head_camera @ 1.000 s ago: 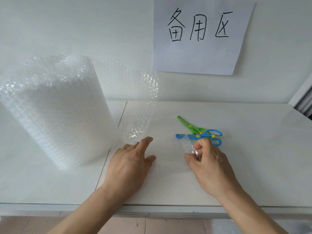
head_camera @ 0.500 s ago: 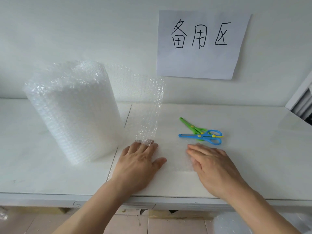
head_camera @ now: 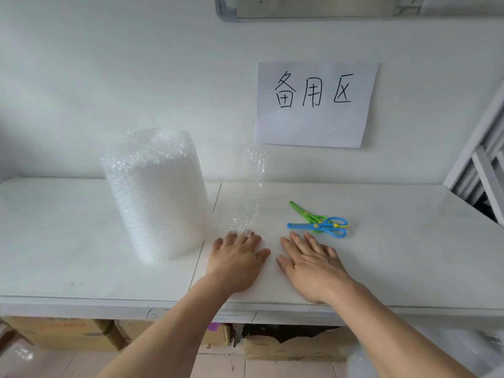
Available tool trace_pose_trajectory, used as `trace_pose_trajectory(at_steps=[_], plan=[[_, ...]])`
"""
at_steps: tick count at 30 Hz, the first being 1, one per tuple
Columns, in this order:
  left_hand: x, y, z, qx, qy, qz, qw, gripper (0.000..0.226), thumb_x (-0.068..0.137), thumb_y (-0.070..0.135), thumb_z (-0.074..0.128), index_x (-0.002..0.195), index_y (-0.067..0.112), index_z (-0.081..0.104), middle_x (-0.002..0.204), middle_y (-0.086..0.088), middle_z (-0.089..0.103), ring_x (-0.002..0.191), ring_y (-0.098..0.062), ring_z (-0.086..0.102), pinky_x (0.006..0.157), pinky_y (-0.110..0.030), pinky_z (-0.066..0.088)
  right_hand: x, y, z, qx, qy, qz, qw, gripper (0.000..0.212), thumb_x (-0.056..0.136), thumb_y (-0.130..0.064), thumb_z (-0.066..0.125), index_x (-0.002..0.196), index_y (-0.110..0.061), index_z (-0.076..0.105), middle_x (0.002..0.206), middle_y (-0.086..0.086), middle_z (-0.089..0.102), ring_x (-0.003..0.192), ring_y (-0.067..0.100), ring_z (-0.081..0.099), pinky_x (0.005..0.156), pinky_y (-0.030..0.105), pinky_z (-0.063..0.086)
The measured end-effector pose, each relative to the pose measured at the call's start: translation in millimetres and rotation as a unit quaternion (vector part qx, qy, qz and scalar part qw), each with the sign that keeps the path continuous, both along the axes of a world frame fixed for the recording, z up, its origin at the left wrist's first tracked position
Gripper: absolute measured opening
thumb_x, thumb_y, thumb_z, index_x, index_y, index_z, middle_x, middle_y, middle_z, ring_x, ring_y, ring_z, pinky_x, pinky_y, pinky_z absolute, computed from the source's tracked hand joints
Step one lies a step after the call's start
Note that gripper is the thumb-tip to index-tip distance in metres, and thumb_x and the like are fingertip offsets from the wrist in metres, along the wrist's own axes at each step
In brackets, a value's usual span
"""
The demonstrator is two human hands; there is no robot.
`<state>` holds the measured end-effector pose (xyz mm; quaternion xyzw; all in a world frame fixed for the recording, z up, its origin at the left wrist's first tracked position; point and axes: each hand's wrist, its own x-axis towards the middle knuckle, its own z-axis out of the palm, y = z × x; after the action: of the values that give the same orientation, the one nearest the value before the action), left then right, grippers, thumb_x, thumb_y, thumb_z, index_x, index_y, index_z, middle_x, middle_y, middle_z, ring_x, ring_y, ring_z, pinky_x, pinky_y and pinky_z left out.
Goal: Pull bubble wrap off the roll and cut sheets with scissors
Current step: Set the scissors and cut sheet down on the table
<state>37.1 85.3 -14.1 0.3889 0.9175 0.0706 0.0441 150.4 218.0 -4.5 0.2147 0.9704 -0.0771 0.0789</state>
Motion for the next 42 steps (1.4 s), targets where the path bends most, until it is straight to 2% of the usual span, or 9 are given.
trace_pose_trajectory(at_steps=[6, 17, 20, 22, 24, 32, 35, 39, 42], plan=[[1, 1, -4, -0.02, 0.007, 0.02, 1.0, 0.062, 0.099, 0.058, 0.015, 0.154, 0.029, 0.015, 0.163, 0.008, 0.015, 0.148, -0.021, 0.01, 0.118, -0.043, 0.011, 3, -4, 2, -0.004, -0.013, -0.02, 1.0, 0.064, 0.098, -0.057, 0.007, 0.156, -0.031, -0.003, 0.163, -0.009, -0.015, 0.15, 0.016, -0.015, 0.12, 0.04, 0.0], [6, -3, -7, -0.007, 0.022, 0.052, 0.998, 0.073, 0.096, 0.065, 0.015, 0.154, 0.021, 0.021, 0.162, 0.004, 0.019, 0.148, -0.022, 0.01, 0.117, -0.043, 0.012, 14, -11, 0, -0.008, -0.005, -0.066, 0.998, 0.071, 0.095, -0.063, 0.011, 0.156, -0.028, -0.002, 0.164, -0.005, -0.014, 0.151, 0.019, -0.012, 0.12, 0.041, 0.002], [6, -4, -11, 0.005, 0.047, 0.067, 0.997, 0.078, 0.094, 0.069, 0.016, 0.151, 0.017, 0.027, 0.16, 0.002, 0.024, 0.146, -0.021, 0.016, 0.116, -0.041, 0.016, 22, -16, 2, 0.038, 0.048, -0.141, 0.988, 0.084, 0.09, -0.071, 0.019, 0.151, -0.014, 0.024, 0.16, 0.009, 0.019, 0.145, 0.026, 0.018, 0.113, 0.041, 0.021], [6, -5, -12, 0.01, 0.05, 0.069, 0.996, 0.078, 0.093, 0.07, 0.016, 0.15, 0.017, 0.029, 0.159, 0.002, 0.026, 0.145, -0.021, 0.018, 0.115, -0.041, 0.017, 25, -20, 3, 0.078, 0.074, -0.172, 0.979, 0.083, 0.088, -0.074, 0.024, 0.137, -0.011, 0.045, 0.14, 0.009, 0.043, 0.129, 0.028, 0.036, 0.103, 0.039, 0.032], [6, -4, -11, 0.022, 0.048, 0.068, 0.996, 0.076, 0.093, 0.069, 0.018, 0.147, 0.019, 0.035, 0.157, 0.004, 0.029, 0.144, -0.021, 0.02, 0.115, -0.04, 0.018, 24, -22, 6, 0.076, 0.093, -0.185, 0.975, 0.078, 0.087, -0.074, 0.031, 0.128, -0.011, 0.052, 0.129, 0.009, 0.049, 0.121, 0.028, 0.042, 0.098, 0.039, 0.037], [20, -12, -9, 0.114, 0.093, 0.071, 0.987, 0.051, 0.096, 0.06, 0.035, 0.125, 0.024, 0.056, 0.136, 0.007, 0.054, 0.13, -0.018, 0.043, 0.105, -0.031, 0.028, 16, -22, 16, -0.117, 0.145, -0.253, 0.949, 0.051, 0.093, -0.052, 0.044, 0.126, -0.012, 0.048, 0.126, 0.009, 0.055, 0.114, 0.03, 0.057, 0.081, 0.036, 0.043], [21, -13, -7, 0.132, 0.079, 0.079, 0.985, 0.048, 0.096, 0.058, 0.038, 0.122, 0.023, 0.056, 0.13, 0.006, 0.058, 0.125, -0.019, 0.047, 0.1, -0.031, 0.032, 13, -15, 16, -0.226, 0.19, -0.273, 0.916, 0.038, 0.092, -0.036, 0.052, 0.12, -0.011, 0.05, 0.119, 0.007, 0.062, 0.109, 0.029, 0.06, 0.078, 0.03, 0.044], [26, -15, -3, 0.138, 0.1, 0.079, 0.982, 0.052, 0.097, 0.057, 0.037, 0.134, 0.022, 0.048, 0.131, 0.003, 0.059, 0.122, -0.022, 0.052, 0.098, -0.033, 0.036, 15, -4, 10, -0.321, 0.235, -0.299, 0.867, 0.021, 0.084, -0.026, 0.061, 0.096, -0.014, 0.05, 0.099, 0.01, 0.068, 0.092, 0.032, 0.07, 0.083, 0.047, 0.057], [30, -13, 4, 0.14, 0.171, 0.022, 0.975, 0.045, 0.097, 0.047, 0.047, 0.13, 0.017, 0.054, 0.127, -0.002, 0.062, 0.115, -0.028, 0.058, 0.093, -0.04, 0.043, 26, 5, 16, -0.395, 0.282, -0.305, 0.819, 0.007, 0.088, -0.015, 0.063, 0.087, -0.013, 0.056, 0.08, 0.006, 0.063, 0.065, 0.022, 0.067, 0.067, 0.04, 0.06]])
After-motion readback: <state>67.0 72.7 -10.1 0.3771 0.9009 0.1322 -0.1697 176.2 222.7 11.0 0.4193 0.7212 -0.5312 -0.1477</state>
